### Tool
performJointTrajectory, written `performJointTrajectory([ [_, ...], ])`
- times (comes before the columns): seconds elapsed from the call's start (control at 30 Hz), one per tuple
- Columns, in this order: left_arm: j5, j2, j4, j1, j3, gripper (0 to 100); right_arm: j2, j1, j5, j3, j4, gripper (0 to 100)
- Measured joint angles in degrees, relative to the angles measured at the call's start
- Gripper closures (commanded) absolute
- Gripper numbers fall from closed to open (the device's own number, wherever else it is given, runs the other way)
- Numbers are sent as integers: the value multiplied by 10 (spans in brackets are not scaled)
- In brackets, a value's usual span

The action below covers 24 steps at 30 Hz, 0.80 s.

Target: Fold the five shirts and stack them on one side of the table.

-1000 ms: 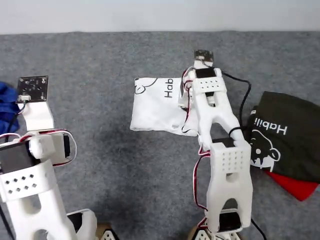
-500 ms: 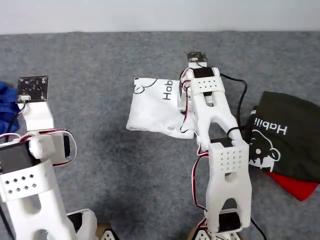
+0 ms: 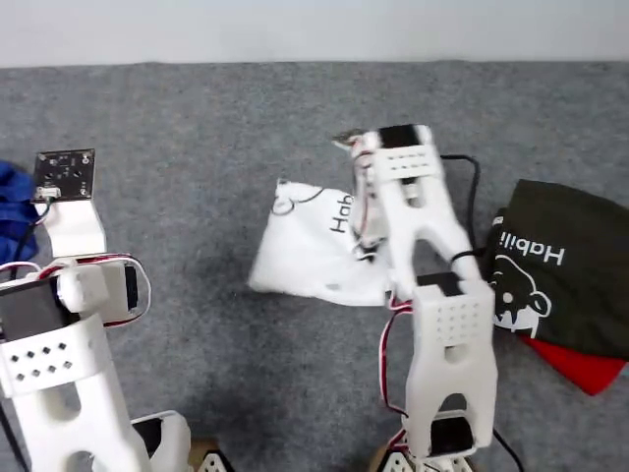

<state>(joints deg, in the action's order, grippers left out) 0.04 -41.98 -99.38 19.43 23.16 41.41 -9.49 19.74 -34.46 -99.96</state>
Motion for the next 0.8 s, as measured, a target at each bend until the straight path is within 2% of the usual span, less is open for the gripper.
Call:
performJointTrajectory([
  [0.2, 0, 0, 0, 0, 0, 995, 0, 78, 151, 0, 103, 988],
  [0.33, 0, 0, 0, 0, 0, 995, 1, 86, 222, 1, 215, 988],
  [0.57, 0, 0, 0, 0, 0, 995, 1, 53, 238, 1, 359, 971],
  [0.7, 0, 0, 0, 0, 0, 995, 1, 43, 236, 1, 360, 859],
  [0.8, 0, 0, 0, 0, 0, 995, 1, 44, 178, 1, 345, 777],
])
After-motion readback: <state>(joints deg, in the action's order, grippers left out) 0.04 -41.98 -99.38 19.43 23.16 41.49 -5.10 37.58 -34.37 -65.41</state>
